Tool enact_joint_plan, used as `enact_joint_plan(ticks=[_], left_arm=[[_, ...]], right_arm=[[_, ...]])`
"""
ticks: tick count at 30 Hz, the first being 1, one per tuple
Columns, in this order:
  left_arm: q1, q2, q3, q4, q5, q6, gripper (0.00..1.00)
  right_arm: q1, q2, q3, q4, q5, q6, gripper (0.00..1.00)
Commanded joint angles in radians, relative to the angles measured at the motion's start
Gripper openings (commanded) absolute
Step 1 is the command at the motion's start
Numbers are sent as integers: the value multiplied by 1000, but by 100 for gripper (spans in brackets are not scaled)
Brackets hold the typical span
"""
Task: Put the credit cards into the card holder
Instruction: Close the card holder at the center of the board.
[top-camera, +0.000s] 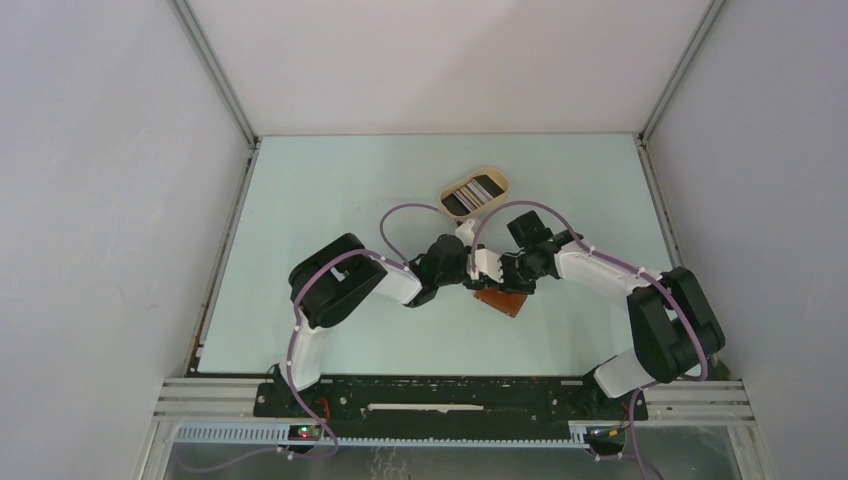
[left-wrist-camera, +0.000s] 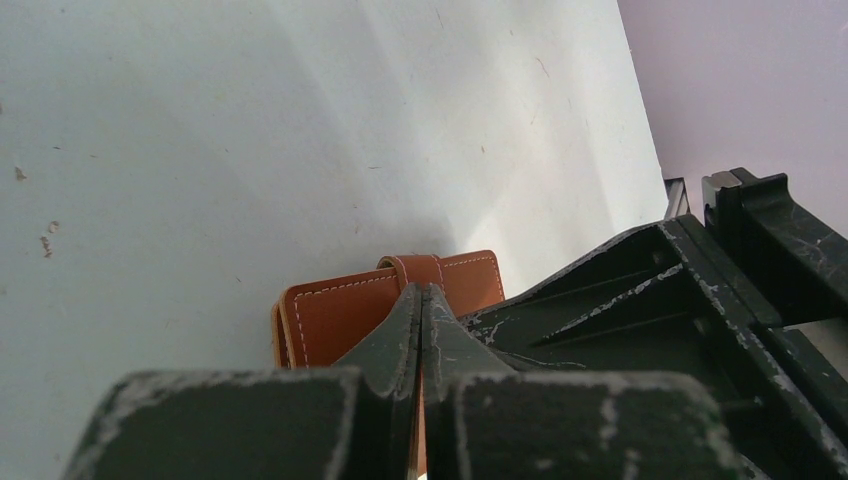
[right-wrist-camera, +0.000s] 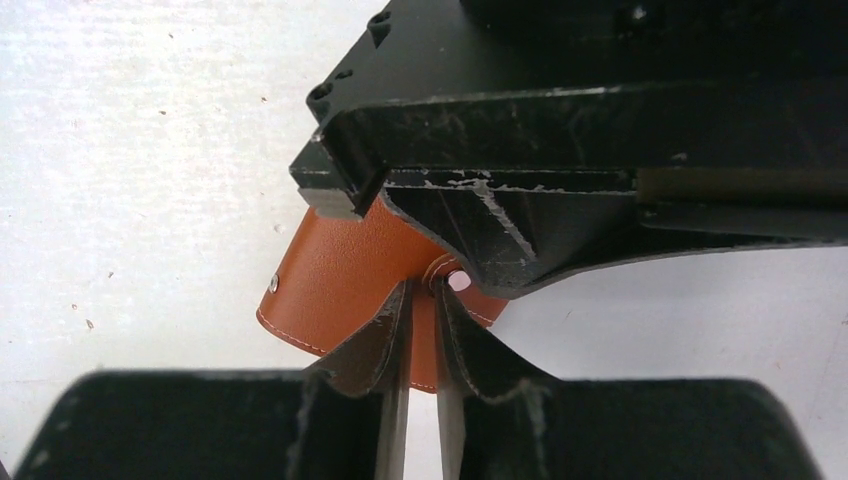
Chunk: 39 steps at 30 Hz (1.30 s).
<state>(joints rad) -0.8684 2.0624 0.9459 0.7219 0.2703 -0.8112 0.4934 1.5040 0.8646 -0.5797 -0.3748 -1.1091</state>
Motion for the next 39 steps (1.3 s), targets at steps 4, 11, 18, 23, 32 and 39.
enact_joint_plan(ticks=[4, 11, 18, 23, 32, 39], left_arm=[[0, 2, -39, -125, -14, 49, 0], [2, -22, -42, -108, 1, 51, 0], [3, -82, -41, -126, 3, 69, 1], [3, -93, -35, -137, 9, 70, 1], [2, -103, -35, -148, 7, 70, 1], [2, -94, -41, -122, 17, 65, 0]], right_arm=[[-55, -55, 12, -26, -117, 20, 27], [-114, -51, 45, -52, -203, 96, 26], [-144, -1, 86, -39, -213, 212, 22], [-137, 52, 115, -40, -191, 273, 19], [-82, 86, 116, -28, -121, 283, 19], [-76, 102, 132, -20, -105, 315, 18]])
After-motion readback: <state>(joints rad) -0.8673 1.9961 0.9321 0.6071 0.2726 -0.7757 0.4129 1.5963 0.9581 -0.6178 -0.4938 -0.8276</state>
